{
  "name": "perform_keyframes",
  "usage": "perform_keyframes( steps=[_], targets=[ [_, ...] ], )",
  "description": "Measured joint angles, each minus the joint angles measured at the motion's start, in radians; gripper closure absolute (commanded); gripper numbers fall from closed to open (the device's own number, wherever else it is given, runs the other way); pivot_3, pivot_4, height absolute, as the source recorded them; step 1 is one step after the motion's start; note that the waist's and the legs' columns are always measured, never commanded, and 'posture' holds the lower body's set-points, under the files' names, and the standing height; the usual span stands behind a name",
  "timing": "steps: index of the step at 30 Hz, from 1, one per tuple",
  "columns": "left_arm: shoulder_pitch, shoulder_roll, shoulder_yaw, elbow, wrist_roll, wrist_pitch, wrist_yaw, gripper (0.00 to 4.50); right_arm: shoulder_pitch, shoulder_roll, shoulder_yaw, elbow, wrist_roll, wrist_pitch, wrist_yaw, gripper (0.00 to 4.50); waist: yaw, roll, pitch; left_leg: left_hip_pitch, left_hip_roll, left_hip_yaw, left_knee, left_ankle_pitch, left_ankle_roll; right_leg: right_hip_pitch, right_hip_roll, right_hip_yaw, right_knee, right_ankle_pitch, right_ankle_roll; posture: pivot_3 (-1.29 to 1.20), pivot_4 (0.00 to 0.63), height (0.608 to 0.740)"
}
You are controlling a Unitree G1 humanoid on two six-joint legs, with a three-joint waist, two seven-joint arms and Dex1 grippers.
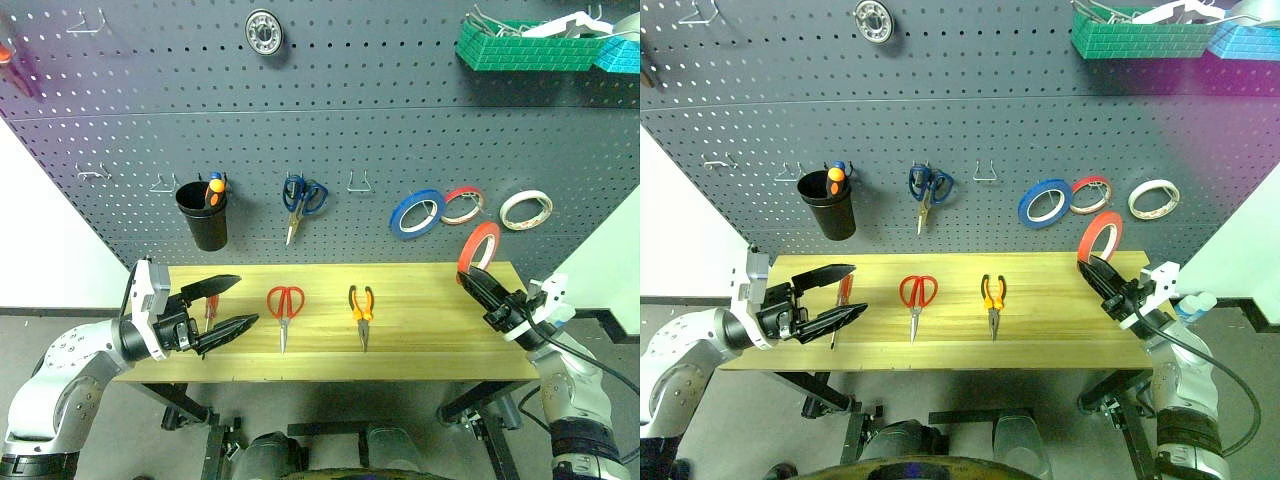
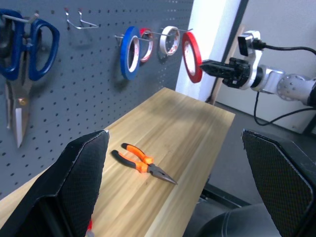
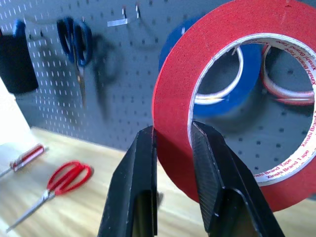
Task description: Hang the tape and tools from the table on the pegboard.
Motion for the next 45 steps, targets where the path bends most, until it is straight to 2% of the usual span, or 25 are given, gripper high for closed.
perform_keyframes(
  steps=[12, 25, 38, 42, 43, 45],
  targets=[
    [0.036, 0.0, 0.001, -0.02, -0.001, 0.005, -0.001, 0.0, -0.114, -0.002, -0.012, 0.067, -0.084, -0.107, -0.11, 3.84, 0.0, 0.001, 0.001, 0.001, 0.0, 0.0, -0.003, 0.0, 0.0, 0.0, -0.001, 0.0, -0.003, 0.0, 0.0, -0.17, 0.0, 0.74],
    [0.101, -0.003, 0.002, -0.038, 0.0, -0.013, -0.014, 0.0, -0.276, -0.007, 0.057, 0.297, -0.279, -0.221, -0.254, 3.84, 0.0, 0.003, 0.003, 0.001, 0.0, 0.0, -0.003, 0.0, 0.0, 0.001, -0.001, 0.0, -0.003, 0.0, 0.0, -0.14, 0.0, 0.74],
    [0.136, -0.006, 0.004, -0.059, 0.0, -0.026, -0.012, 0.0, -0.395, -0.016, 0.127, 0.533, -0.464, -0.324, -0.487, 3.84, 0.001, 0.004, 0.004, 0.001, 0.0, 0.001, -0.003, 0.0, 0.0, 0.001, -0.001, 0.0, -0.003, 0.0, 0.0, -0.11, 0.0, 0.74],
    [0.173, -0.021, 0.005, 0.019, 0.026, -0.106, -0.076, 0.0, -0.429, -0.025, 0.148, 0.597, -0.502, -0.356, -0.537, 3.84, 0.0, 0.004, 0.004, 0.002, 0.0, 0.001, -0.003, 0.0, 0.0, 0.001, -0.001, 0.0, -0.003, 0.0, 0.0, -0.11, 0.0, 0.74],
    [0.181, -0.025, 0.005, 0.047, 0.037, -0.127, -0.093, 0.0, -0.436, -0.03, 0.151, 0.61, -0.509, -0.36, -0.543, 3.13, 0.0, 0.004, 0.004, 0.002, 0.0, 0.001, -0.003, 0.0, 0.0, 0.001, -0.001, 0.0, -0.003, 0.0, 0.0, -0.11, 0.0, 0.74],
    [0.184, -0.031, 0.005, 0.085, 0.05, -0.158, -0.118, 0.0, -0.445, -0.037, 0.158, 0.635, -0.516, -0.365, -0.554, 2.61, 0.003, 0.002, 0.005, 0.002, 0.0, 0.001, -0.003, 0.0, 0.0, 0.002, -0.001, 0.0, -0.003, 0.0, 0.0, -0.11, 0.0, 0.74]
  ],
)
